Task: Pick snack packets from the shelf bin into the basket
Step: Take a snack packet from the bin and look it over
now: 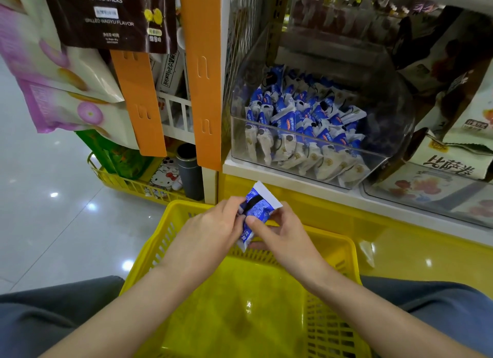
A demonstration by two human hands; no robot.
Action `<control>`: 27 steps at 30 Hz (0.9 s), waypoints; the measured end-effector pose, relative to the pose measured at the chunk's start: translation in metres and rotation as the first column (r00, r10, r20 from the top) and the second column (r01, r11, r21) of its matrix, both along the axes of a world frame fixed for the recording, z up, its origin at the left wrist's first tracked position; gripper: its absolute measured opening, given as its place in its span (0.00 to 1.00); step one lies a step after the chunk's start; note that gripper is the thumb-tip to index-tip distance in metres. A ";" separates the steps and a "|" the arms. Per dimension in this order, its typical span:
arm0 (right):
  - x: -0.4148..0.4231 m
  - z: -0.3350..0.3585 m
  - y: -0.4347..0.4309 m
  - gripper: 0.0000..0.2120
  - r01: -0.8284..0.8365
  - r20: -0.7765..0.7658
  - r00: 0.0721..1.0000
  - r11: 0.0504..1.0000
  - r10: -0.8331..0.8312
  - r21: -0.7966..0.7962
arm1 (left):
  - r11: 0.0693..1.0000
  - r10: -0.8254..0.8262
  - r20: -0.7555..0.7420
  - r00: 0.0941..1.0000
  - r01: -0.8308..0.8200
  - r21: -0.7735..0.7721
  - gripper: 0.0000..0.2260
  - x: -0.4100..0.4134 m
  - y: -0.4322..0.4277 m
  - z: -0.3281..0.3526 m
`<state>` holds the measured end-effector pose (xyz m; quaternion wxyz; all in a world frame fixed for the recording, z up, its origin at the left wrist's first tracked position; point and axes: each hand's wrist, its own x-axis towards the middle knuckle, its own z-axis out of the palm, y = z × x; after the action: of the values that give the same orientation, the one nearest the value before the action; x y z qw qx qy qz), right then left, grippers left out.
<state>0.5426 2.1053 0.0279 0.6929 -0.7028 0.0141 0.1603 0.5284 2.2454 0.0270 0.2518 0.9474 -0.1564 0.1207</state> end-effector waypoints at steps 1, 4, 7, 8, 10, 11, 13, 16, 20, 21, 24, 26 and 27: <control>0.000 -0.001 0.000 0.08 -0.004 0.007 1.000 1.000 0.004 -0.002 | 0.999 -0.018 0.001 1.000 0.018 0.040 0.12 0.001 0.001 0.001; 0.000 -0.003 0.001 0.08 -0.024 0.019 1.000 1.000 0.024 -0.013 | 0.996 -0.007 0.034 0.999 0.004 0.094 0.13 0.003 0.003 -0.001; 0.000 -0.006 0.001 0.09 -0.051 0.028 0.998 0.997 0.052 -0.054 | 0.998 0.065 -0.048 0.997 -0.064 0.026 0.14 0.005 0.001 -0.006; -0.001 -0.007 0.000 0.10 -0.063 0.038 0.997 0.995 0.066 -0.078 | 0.997 0.071 -0.049 0.996 -0.071 0.011 0.14 0.005 0.002 -0.007; -0.003 -0.009 -0.001 0.10 -0.088 0.086 0.991 0.981 0.104 -0.171 | 0.998 0.031 -0.039 0.999 -0.028 0.057 0.12 0.004 0.003 -0.005; -0.004 -0.009 -0.002 0.10 -0.096 0.118 0.985 0.966 0.127 -0.240 | 0.996 0.012 -0.022 1.000 -0.010 0.087 0.10 0.003 0.003 -0.003; -0.005 -0.009 -0.003 0.11 -0.105 0.159 0.973 0.933 0.168 -0.345 | 0.993 0.006 0.029 1.000 -0.009 0.121 0.08 0.003 0.004 -0.002; -0.004 -0.008 -0.003 0.13 -0.120 0.188 0.960 0.909 0.209 -0.398 | 0.993 0.030 0.031 0.999 -0.033 0.111 0.04 0.005 0.002 -0.003; -0.002 -0.008 -0.004 0.13 -0.089 0.223 0.954 0.899 0.201 -0.428 | 0.982 0.074 -0.094 0.993 -0.089 -0.168 0.06 0.008 0.004 -0.011; -0.001 -0.008 -0.004 0.13 -0.096 0.201 0.963 0.927 0.178 -0.362 | 0.964 0.081 -0.116 0.990 -0.108 -0.244 0.05 0.009 0.005 -0.011; 0.001 -0.006 -0.002 0.13 -0.113 0.114 0.986 0.989 0.123 -0.093 | 0.879 0.101 -0.207 0.973 -0.184 -0.439 0.08 0.015 0.004 -0.013; 0.004 -0.004 -0.004 0.17 -0.086 0.080 0.993 0.995 0.089 -0.046 | 0.781 0.048 -0.349 0.936 -0.253 -0.571 0.10 0.017 0.002 -0.014; 0.005 -0.004 -0.004 0.20 -0.069 0.070 0.995 0.996 0.073 -0.059 | 0.718 0.008 -0.414 0.910 -0.293 -0.631 0.11 0.017 -0.001 -0.013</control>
<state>0.5475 2.1010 0.0243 0.6667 -0.7276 -0.0313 0.1588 0.5452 2.2446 0.0138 0.5953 0.8029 0.0302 0.0026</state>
